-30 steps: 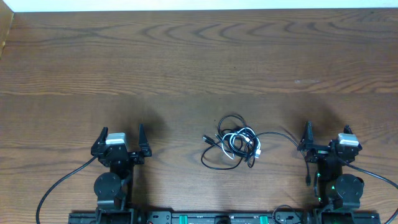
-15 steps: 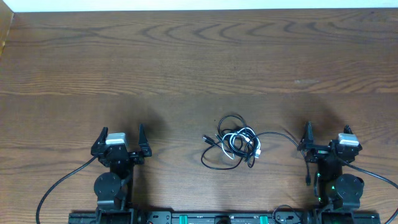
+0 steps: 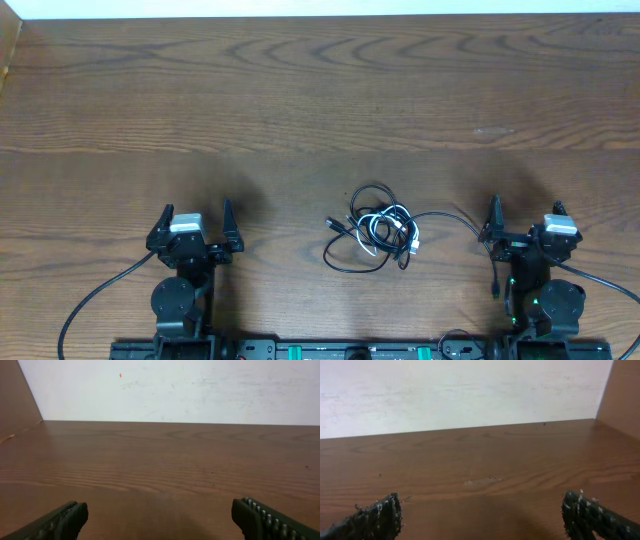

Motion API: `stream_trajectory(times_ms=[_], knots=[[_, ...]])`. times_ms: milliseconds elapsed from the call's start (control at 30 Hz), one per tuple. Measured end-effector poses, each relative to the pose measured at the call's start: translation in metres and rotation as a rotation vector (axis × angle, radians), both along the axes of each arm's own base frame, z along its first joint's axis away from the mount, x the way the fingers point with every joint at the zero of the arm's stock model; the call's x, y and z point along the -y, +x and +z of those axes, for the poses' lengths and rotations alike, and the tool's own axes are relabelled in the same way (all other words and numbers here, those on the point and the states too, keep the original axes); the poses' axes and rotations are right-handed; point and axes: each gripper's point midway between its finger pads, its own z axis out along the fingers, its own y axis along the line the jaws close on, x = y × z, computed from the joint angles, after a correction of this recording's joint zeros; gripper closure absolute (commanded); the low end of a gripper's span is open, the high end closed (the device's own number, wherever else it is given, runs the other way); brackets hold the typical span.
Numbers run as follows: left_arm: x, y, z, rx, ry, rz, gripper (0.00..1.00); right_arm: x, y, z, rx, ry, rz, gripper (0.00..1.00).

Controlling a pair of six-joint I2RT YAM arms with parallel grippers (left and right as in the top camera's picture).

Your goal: Untangle cables

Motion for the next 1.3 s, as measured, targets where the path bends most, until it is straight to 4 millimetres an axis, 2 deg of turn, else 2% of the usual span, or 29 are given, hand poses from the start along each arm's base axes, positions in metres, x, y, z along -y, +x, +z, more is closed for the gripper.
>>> stream_trajectory(times_ms=[1033,1300], knots=[[0.001,0.0,0.0,0.002,-0.046,0.0,0.03,0.0,0.0,0.0,0.0,0.0,0.0,0.01],[0.008,-0.011,-0.01,-0.119,-0.122,-0.026,0.03,0.0,0.0,0.0,0.0,0.0,0.0,0.01]])
